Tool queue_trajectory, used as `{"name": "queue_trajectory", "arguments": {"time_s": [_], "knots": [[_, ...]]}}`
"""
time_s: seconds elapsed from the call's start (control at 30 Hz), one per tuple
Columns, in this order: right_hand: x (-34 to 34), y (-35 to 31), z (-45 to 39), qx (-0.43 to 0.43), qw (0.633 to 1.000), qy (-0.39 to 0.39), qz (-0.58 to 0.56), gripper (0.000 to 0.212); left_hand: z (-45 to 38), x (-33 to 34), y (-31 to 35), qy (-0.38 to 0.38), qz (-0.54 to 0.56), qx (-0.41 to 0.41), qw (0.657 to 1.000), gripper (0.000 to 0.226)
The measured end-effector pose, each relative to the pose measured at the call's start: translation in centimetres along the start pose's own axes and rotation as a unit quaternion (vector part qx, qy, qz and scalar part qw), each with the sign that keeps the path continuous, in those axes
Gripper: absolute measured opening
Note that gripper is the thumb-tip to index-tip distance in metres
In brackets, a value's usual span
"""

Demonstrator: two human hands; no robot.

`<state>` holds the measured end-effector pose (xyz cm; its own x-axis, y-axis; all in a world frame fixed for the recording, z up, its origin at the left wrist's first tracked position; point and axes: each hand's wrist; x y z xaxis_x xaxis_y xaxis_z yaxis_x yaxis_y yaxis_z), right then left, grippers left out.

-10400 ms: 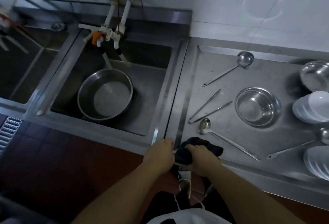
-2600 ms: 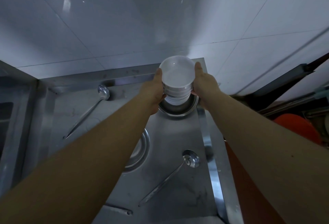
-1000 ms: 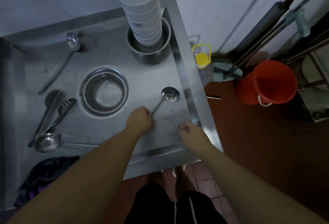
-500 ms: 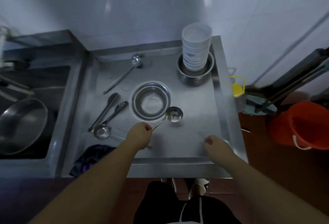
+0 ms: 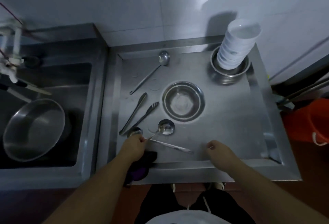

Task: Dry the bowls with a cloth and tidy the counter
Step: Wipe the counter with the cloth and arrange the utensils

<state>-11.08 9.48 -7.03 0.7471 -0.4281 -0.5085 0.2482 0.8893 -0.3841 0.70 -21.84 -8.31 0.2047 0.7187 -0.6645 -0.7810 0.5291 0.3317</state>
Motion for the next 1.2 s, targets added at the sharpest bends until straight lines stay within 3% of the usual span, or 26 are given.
{"name": "queue_trajectory", "arguments": {"time_s": [0.3, 0.5, 0.67, 0.9, 1.07, 1.2], "knots": [[10.2, -6.8, 1.6, -0.021, 0.999, -0.035, 0.033, 0.014, -3.4, -1.3, -3.2, -0.015, -0.033, 0.058, 0.998, 0.016], [13.4, -10.3, 2.1, -0.11, 0.99, -0.043, 0.071, 0.015, -3.9, -1.2, -3.7, 0.034, -0.126, 0.087, 0.988, 0.029], [17.0, -12.5, 2.4, -0.177, 0.971, -0.079, 0.137, 0.042, -3.7, -0.5, -4.8, 0.052, -0.172, 0.11, 0.978, 0.026], [19.4, -12.6, 2.5, -0.211, 0.958, -0.049, 0.185, 0.045, -2.4, -2.1, -6.7, 0.064, -0.17, 0.173, 0.968, 0.018], [20.8, -14.5, 2.3, -0.256, 0.939, -0.046, 0.224, 0.065, -0.8, -5.0, -10.6, 0.133, -0.117, 0.131, 0.975, 0.014], [23.1, -15.9, 2.6, -0.244, 0.931, -0.085, 0.259, 0.091, 0.5, -6.5, -13.5, 0.153, -0.098, 0.085, 0.98, 0.012]]}}
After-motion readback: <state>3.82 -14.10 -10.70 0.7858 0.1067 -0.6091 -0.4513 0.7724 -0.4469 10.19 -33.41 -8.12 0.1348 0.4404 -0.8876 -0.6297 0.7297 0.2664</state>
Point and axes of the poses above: each hand's wrist, its own z-axis away from the middle knuckle, its own x-axis out of the palm, y = z × x, and after that the axes turned 2 degrees about x, right-handed
